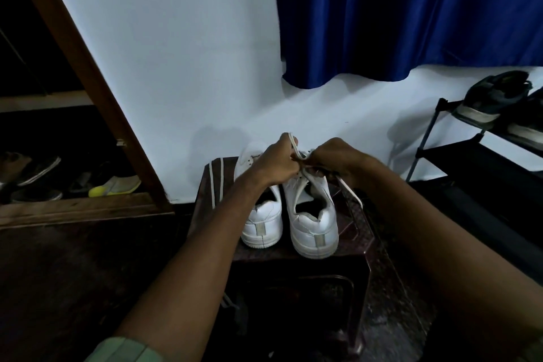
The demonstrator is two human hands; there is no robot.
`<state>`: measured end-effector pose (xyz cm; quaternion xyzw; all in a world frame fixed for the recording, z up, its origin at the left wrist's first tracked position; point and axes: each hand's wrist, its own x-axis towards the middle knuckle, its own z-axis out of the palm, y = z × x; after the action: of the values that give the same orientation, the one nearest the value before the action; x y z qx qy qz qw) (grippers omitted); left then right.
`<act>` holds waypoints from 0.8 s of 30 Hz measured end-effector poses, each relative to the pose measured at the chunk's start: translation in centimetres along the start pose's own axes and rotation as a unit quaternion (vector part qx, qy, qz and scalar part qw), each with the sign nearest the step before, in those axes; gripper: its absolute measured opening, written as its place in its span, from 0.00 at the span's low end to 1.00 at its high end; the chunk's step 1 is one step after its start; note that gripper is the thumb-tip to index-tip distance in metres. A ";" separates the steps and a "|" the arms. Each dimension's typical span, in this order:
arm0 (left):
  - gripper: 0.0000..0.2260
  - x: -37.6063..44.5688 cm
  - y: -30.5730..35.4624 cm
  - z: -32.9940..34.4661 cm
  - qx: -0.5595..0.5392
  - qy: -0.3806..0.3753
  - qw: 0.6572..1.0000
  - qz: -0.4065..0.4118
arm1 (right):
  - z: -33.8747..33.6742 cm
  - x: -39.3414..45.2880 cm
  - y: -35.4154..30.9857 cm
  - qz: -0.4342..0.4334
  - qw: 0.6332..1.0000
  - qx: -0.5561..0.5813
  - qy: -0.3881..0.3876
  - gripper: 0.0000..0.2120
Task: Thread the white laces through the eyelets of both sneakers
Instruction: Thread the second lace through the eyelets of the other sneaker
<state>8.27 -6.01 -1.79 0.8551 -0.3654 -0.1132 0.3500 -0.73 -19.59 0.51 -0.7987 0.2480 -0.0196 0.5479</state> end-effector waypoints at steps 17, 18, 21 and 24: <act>0.03 0.5 0.1 -1.3 -0.171 0.270 0.945 -0.071 | -4.4 -0.3 -0.2 0.018 0.997 -0.062 -0.032 0.10; 0.03 0.4 0.1 -1.5 -0.146 0.264 0.949 -0.090 | -4.7 -0.4 0.0 0.026 0.996 -0.072 -0.036 0.12; 0.12 -0.8 0.6 -2.1 0.041 0.207 0.967 -0.140 | -4.5 -0.2 0.2 0.006 1.000 -0.009 -0.021 0.13; 0.10 -1.3 2.4 -2.6 -0.014 0.157 0.982 -0.109 | -3.7 -0.2 -0.4 -0.023 0.998 0.051 -0.014 0.12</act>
<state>7.22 -4.93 1.60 0.8921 -0.2090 -0.0203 0.4000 -1.90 -22.60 2.43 -0.7751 0.2210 -0.0339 0.5909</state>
